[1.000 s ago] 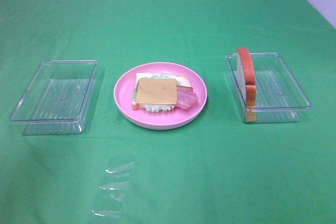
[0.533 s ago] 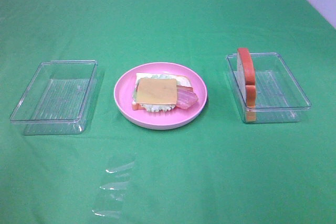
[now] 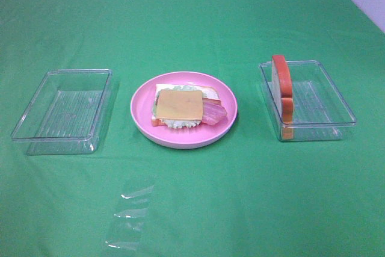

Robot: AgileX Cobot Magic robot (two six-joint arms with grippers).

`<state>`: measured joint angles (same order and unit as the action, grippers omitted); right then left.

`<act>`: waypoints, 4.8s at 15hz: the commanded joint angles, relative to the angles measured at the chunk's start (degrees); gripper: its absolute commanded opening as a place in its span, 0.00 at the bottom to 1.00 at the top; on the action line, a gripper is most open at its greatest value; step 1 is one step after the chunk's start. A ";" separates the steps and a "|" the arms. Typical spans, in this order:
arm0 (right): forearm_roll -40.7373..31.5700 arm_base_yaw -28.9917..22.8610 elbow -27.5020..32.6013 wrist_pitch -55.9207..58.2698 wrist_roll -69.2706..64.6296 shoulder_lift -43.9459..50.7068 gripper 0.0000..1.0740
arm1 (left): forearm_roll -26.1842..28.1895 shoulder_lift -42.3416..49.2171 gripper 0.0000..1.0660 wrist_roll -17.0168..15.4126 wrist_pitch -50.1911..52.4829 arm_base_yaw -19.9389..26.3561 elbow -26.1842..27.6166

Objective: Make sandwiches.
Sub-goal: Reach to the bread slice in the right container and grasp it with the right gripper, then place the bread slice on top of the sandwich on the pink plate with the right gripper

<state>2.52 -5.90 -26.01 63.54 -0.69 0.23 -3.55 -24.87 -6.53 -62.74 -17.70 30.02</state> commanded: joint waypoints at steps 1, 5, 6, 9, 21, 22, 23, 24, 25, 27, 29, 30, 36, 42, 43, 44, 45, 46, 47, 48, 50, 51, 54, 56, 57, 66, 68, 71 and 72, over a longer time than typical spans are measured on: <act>-0.06 0.11 -0.23 -0.29 0.11 1.60 0.78 | 0.29 0.17 0.95 0.17 0.92 0.11 -0.23; -0.23 0.11 -0.23 -0.29 0.06 1.60 0.78 | 0.23 0.34 0.95 0.17 0.92 0.11 -0.23; -0.29 0.11 -0.23 -0.29 0.06 1.60 0.78 | 0.23 0.57 0.95 0.17 0.92 0.11 -0.23; -0.29 0.11 -0.17 -0.97 0.06 1.55 0.78 | 0.23 5.79 0.95 0.17 0.92 0.11 -0.23; 1.49 0.11 -2.23 -16.21 -1.95 -12.72 0.78 | 0.29 26.30 0.94 0.17 0.92 18.11 -0.29; 1.66 0.11 -2.23 -24.01 -3.78 -23.72 0.78 | 0.29 26.30 0.94 0.17 0.92 18.11 -0.29; 1.66 0.11 -2.23 -28.02 -4.30 -29.16 0.78 | 0.29 26.30 0.94 0.17 0.92 18.11 -0.29; 1.66 0.11 -2.23 -31.46 -4.30 -34.84 0.78 | 0.29 26.30 0.94 0.17 0.92 18.11 -0.29; 1.66 0.11 -3.15 -33.98 -4.30 -41.37 0.78 | 0.29 26.30 0.94 0.17 0.92 18.11 -0.29; 1.72 0.11 -6.47 -35.01 -4.24 -50.65 0.78 | 0.29 26.30 0.94 0.17 0.92 18.11 -0.29; 2.41 0.11 -13.24 -34.43 -4.24 -62.05 0.78 | 0.29 26.30 0.94 0.17 0.92 18.11 -0.29; 2.58 0.11 -17.25 -33.06 -4.24 -68.24 0.78 | 0.29 26.30 0.94 0.17 0.92 18.11 -0.29; 1.09 -4.53 -35.58 -27.79 -0.69 -88.12 0.81 | 0.29 26.30 0.94 0.17 0.92 18.11 -0.29; -2.52 -11.86 -42.23 -29.51 -1.83 -96.66 0.81 | 0.29 26.30 0.94 0.17 0.92 18.11 -0.29; -2.52 -11.92 -42.23 -30.54 -1.83 -97.86 0.81 | 0.29 26.30 0.94 0.17 0.92 18.11 -0.29; -2.52 -11.92 -42.23 -31.34 -1.89 -99.24 0.81 | 0.29 26.30 0.94 0.17 0.92 18.11 -0.29; -2.52 -11.92 -42.23 -32.03 -2.06 -100.73 0.81 | 0.29 26.30 0.94 0.17 0.92 18.11 -0.29; -2.52 -11.92 -42.23 -32.83 -2.06 -102.27 0.80 | 0.29 26.30 0.94 0.17 0.92 18.11 -0.29; -2.52 -11.92 -42.23 -33.23 -2.23 -102.90 0.78 | 0.29 26.30 0.94 0.17 0.92 18.11 -0.29; -2.12 -11.92 -42.23 -34.21 -2.75 -105.25 0.65 | 0.29 26.30 0.94 0.17 0.92 18.11 -0.29; -1.95 -11.92 -42.23 -34.09 -2.92 -106.11 0.30 | 0.29 26.30 0.94 0.17 0.92 18.11 -0.29; -1.78 -11.92 -42.23 -34.03 -2.92 -106.11 0.22 | 0.29 26.30 0.94 0.17 0.92 18.11 -0.29; -1.72 -11.92 -42.23 -32.77 -2.86 -103.13 0.04 | 0.29 26.30 0.94 0.17 0.92 18.11 -0.29; -1.83 -11.97 -42.23 -32.54 -2.86 -97.80 0.04 | 0.29 26.30 0.94 0.17 0.92 18.11 -0.29; -2.52 -11.97 -42.23 -32.66 -2.86 -95.17 0.04 | 0.29 26.30 0.94 0.17 0.92 18.11 -0.29; -26.64 -24.18 -42.23 -44.52 0.34 -96.60 0.04 | 0.29 26.30 0.94 0.17 0.92 18.11 -0.29; -33.92 -26.64 -42.23 -51.34 0.34 -101.76 0.04 | 0.29 26.30 0.94 0.17 0.92 18.11 -0.29; -41.20 -26.47 -42.23 -55.29 0.34 -106.05 0.04 | 0.29 26.30 0.94 0.17 0.92 18.11 -0.29; -42.97 -26.47 -42.23 -56.55 0.11 -107.20 0.04 | 0.29 26.30 0.94 0.17 0.92 18.11 -0.29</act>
<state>-39.53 -32.43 -67.95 8.19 -1.03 -107.03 -3.61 0.34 -6.42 -62.05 0.29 29.85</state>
